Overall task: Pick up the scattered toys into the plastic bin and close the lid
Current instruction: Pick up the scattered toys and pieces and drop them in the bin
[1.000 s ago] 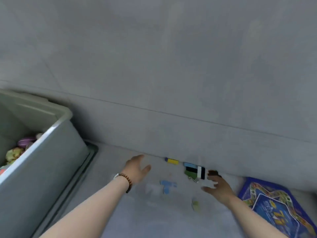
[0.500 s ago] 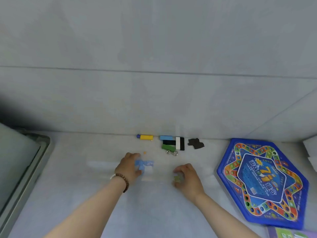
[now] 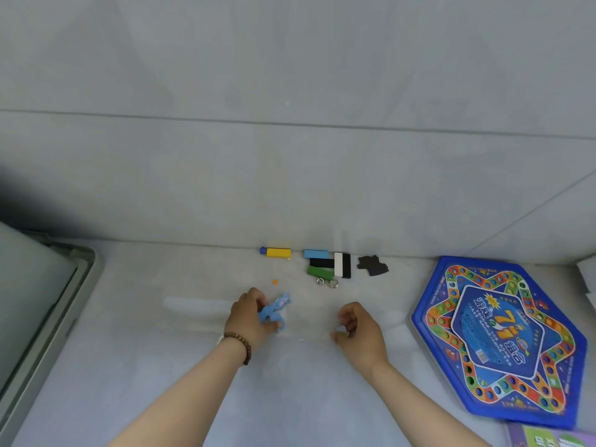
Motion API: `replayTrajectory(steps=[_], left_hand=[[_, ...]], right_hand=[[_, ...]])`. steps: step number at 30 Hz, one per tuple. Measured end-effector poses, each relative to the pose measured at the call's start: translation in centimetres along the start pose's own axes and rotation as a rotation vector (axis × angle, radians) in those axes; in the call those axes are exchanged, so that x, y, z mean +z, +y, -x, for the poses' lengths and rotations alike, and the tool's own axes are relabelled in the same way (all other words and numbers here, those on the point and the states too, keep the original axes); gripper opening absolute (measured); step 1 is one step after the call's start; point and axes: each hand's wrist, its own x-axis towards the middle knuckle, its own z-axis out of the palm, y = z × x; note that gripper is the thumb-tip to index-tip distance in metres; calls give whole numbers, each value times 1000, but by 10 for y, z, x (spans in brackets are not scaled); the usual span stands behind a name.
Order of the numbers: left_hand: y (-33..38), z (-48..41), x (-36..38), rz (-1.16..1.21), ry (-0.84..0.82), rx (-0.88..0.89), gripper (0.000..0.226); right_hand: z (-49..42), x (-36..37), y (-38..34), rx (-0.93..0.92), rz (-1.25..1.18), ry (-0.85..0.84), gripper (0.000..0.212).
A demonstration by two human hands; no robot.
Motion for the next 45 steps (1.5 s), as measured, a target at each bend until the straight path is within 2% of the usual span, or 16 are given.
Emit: replayTrajectory(steps=[3,7,11,14,16,18,20,22,24,27,35,39,45], left_hand=[[0,1,1,85,-16,-20,33],[19,6,5,558,-48,-147,23],[42,23,10,1202,-339,-362,26],[53,32,9,1382,-520,-422,30],[56,28,6,1422,-502,-413,34],[56,23,1,1422,-407,-387,24],[51,17,-5,1330,-294,-350,14],[43,11,-9,1249,-226,-329,10],[37,9,-14,1239,-187,-322,13],[31,9,-15,1255,-172,-315,18],[26,13,-20,1230,-152,-314,17],[22,15,-20,1234,-139,-315,20],[19,17,-19,1235,-134,-335,11]], right_hand=[[0,-6,-3,36,-114,5,29],[-4,-15,-17,143,-370,65,28],[-4,-15,-50,87,-591,-5,20],[-6,-9,-69,2,-511,-104,17],[-14,-10,-73,-66,-369,-86,12],[-27,-17,-69,-96,-265,37,16],[-43,-24,-64,-94,-161,114,29],[-59,-22,-61,-134,0,87,44],[-69,-11,-61,-150,231,33,57],[-75,4,-61,-94,447,71,67],[-64,20,-54,-139,476,118,52],[-60,25,-48,-182,421,173,36],[-63,32,-53,-154,401,208,35]])
